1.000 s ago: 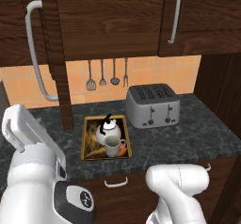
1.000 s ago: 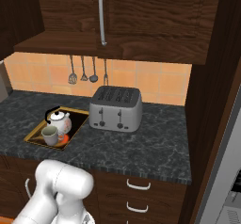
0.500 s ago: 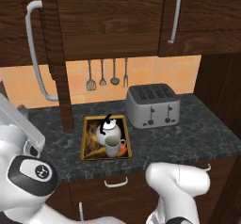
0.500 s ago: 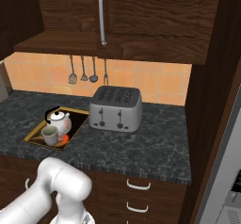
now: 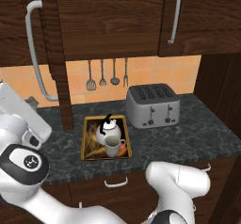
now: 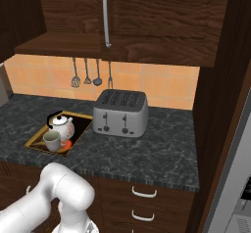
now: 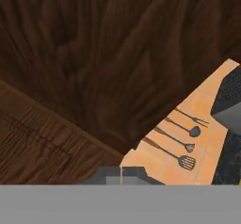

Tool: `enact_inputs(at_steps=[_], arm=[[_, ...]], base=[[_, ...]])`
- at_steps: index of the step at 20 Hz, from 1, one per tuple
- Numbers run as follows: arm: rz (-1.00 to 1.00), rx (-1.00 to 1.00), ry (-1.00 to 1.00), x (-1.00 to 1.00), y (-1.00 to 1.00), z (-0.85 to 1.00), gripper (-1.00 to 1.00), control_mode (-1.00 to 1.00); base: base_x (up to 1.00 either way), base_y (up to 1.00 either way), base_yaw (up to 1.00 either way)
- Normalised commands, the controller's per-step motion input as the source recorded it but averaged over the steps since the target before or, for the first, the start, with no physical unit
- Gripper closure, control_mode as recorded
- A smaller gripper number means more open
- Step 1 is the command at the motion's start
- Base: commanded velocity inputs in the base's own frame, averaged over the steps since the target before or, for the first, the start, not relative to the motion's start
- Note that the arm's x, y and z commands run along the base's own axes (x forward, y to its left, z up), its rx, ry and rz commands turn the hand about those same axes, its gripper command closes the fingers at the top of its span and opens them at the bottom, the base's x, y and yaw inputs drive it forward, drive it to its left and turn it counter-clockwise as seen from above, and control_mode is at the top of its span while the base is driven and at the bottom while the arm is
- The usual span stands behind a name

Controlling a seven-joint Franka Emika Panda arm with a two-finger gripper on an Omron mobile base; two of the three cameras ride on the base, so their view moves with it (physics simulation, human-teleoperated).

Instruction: Pick the kettle from the counter and place it on the tray. Then pick the mug from the cabinet and place it on the tray. Then close the cabinet doors.

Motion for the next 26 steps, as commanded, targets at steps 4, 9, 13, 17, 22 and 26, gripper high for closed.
enact_inputs(at_steps=[4, 9, 13, 17, 22, 26], arm=[[-0.15, -0.03, -0.15, 0.08, -1.0, 0.02, 1.0, -1.0], [-0.09, -0.02, -0.21, 0.02, -1.0, 0.21, 1.0, -1.0], [-0.04, 0.0, -0.22, 0.13, -1.0, 0.28, 1.0, -1.0], [-0.03, 0.0, -0.11, 0.54, -0.94, 0.4, 1.0, -1.0], [-0.02, 0.05, -0.03, 0.8, -0.71, 0.61, 1.0, -1.0], [0.0, 0.08, -0.06, 0.83, -0.57, 0.64, 1.0, -1.0]], base=[[0.0, 0.0, 0.0], [0.0, 0.0, 0.0], [0.0, 0.0, 0.0], [0.0, 0.0, 0.0], [0.0, 0.0, 0.0], [0.0, 0.0, 0.0]])
